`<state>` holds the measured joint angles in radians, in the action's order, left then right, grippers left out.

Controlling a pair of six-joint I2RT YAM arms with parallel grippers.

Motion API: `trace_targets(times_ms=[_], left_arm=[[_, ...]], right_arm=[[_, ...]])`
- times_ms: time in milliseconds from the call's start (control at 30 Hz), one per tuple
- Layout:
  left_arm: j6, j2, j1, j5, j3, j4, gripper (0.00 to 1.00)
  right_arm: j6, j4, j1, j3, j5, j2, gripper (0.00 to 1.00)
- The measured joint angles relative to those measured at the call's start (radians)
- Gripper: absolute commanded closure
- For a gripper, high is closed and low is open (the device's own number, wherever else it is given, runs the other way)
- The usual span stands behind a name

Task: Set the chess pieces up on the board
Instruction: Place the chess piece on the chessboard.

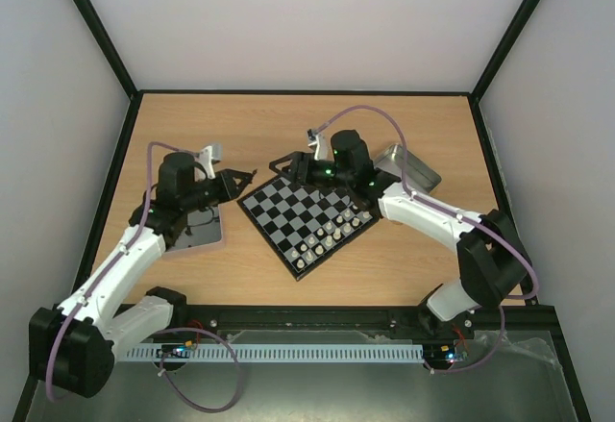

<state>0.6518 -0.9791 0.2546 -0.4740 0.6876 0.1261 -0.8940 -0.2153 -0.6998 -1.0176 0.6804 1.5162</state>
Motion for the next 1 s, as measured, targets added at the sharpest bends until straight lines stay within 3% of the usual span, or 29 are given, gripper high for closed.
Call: trace_targets(times_ms=[200, 433, 667, 1000], left_arm=[[0.001, -0.026, 0.091, -0.069, 0.0, -0.092, 0.85], [0.002, -0.051, 0.112, -0.111, 0.0, -0.143, 0.85], [0.002, -0.051, 0.112, -0.127, 0.0, -0.153, 0.85], [0.002, -0.053, 0.112, -0.129, 0.0, -0.156, 0.85]], right_arm=[[-0.013, -0.025, -0.023, 0.0, 0.013, -0.007, 0.46], [-0.013, -0.024, -0.038, 0.0, 0.043, -0.005, 0.72], [-0.024, -0.023, -0.04, 0.0, 0.043, -0.005, 0.86], [-0.034, -0.027, -0.039, 0.0, 0.039, 0.007, 0.92]])
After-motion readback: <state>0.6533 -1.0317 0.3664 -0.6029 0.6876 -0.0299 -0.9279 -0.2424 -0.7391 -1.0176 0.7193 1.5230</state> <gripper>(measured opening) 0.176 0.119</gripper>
